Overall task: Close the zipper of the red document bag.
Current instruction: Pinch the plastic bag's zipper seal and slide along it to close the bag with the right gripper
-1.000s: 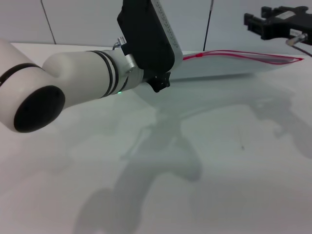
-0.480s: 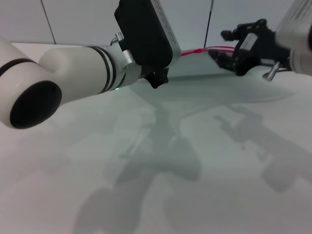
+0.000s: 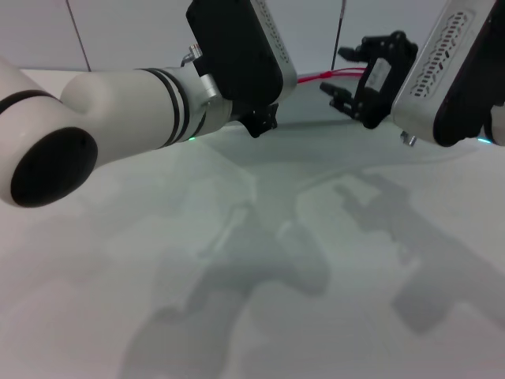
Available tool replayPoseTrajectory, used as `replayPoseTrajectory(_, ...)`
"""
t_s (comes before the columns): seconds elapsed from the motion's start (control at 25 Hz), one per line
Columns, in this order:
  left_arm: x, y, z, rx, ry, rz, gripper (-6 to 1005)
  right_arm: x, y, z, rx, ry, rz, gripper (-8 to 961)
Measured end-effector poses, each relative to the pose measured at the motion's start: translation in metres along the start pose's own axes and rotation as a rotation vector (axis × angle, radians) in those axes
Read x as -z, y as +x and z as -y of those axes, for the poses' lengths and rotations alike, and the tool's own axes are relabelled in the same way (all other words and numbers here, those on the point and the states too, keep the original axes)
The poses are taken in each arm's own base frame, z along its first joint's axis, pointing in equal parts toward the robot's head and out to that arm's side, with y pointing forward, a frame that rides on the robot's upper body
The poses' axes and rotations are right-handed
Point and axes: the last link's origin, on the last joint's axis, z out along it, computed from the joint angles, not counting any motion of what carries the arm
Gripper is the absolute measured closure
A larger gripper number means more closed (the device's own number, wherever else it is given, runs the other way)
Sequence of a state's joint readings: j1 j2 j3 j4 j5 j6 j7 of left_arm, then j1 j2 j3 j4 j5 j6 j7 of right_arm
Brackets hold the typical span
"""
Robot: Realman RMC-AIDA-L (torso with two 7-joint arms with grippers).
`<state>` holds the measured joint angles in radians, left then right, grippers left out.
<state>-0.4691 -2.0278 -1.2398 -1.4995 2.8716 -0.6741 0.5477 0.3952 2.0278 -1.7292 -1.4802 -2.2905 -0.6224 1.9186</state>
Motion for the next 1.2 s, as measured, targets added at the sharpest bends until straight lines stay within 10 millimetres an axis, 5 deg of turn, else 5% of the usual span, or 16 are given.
replayPoseTrajectory(1.0, 0.001, 0.006, -0.005, -0.033, -0.029, 0.013, 939, -0.01, 0.006, -0.014, 0.097, 0.013, -0.029, 485)
replayPoseTrajectory(1.2, 0.002, 0.006, -0.006, -0.035, -0.033, 0.015, 938, -0.012, 0.007, -0.017, 0.147, 0.008, -0.049, 567)
